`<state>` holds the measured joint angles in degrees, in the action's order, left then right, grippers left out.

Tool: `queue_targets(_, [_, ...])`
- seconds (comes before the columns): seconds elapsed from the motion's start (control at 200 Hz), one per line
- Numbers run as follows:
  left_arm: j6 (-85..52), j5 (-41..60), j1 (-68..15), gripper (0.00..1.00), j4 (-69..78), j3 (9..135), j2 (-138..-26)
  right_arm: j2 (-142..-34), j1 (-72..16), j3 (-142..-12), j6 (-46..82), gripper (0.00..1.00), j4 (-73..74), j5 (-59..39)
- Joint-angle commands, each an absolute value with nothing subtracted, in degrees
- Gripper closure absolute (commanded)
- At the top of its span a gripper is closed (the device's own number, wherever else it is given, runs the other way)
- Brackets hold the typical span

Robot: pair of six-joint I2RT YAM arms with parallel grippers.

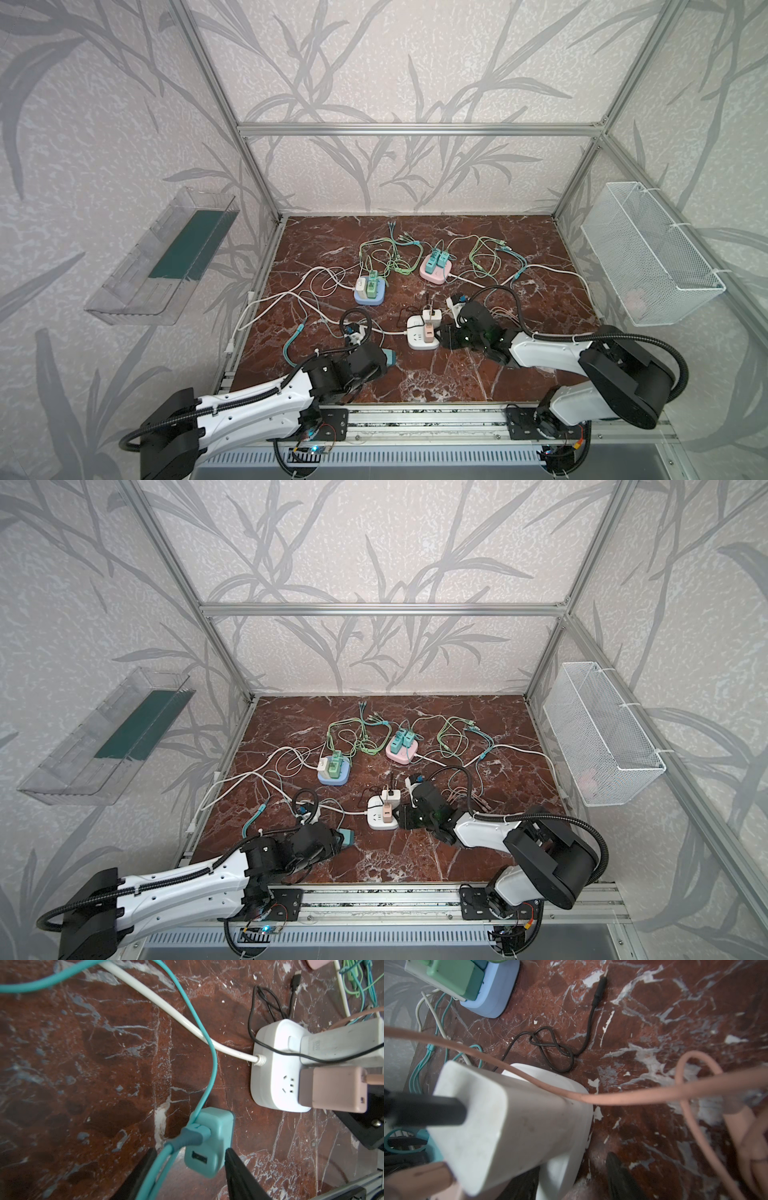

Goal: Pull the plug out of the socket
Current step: 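Pull the teal charger out of the white strip with the left gripper, then set the teal charger on the table and open the left gripper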

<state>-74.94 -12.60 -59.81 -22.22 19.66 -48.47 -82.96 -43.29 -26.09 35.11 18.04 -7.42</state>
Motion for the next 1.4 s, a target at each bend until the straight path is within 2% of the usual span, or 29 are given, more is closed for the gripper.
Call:
queue_targets(0.0, [-82.1,-14.9,-59.5,0.47,-28.4,21.7,-45.5,-84.2,-43.6,-25.4,33.9,0.48,12.9,-6.4])
queue_targets(0.375, [-81.2,-23.4,-59.5,0.48,-45.6,29.6,-41.2,-83.9,-43.6,-25.5,33.6,0.47,12.8,-6.9])
queue_targets(0.555, [-80.1,-25.2,-59.4,0.48,-46.9,30.2,-39.4,-82.2,-43.6,-25.2,33.3,0.47,11.8,-5.6])
queue_targets(0.825, [-67.2,-22.2,-59.4,0.48,-38.0,34.6,-48.6,-76.4,-43.6,-23.3,32.3,0.47,10.5,-3.5])
queue_targets(1.04, [-56.6,-22.5,-59.1,0.35,-27.2,38.0,-57.8,-69.0,-43.7,-21.5,32.4,0.49,7.3,-0.6])
queue_targets(1.13, [-53.9,-20.7,-57.0,0.32,-24.9,39.8,-62.1,-66.0,-44.0,-20.5,33.1,0.50,6.9,0.1])
queue_targets(1.22, [-50.9,-14.8,-52.7,0.30,-21.2,40.8,-65.1,-63.1,-45.5,-19.7,33.3,0.50,5.6,2.1])
queue_targets(1.4, [-46.2,-6.3,-46.1,0.30,-16.0,42.2,-69.0,-58.1,-52.5,-19.4,32.9,0.46,3.7,12.4])
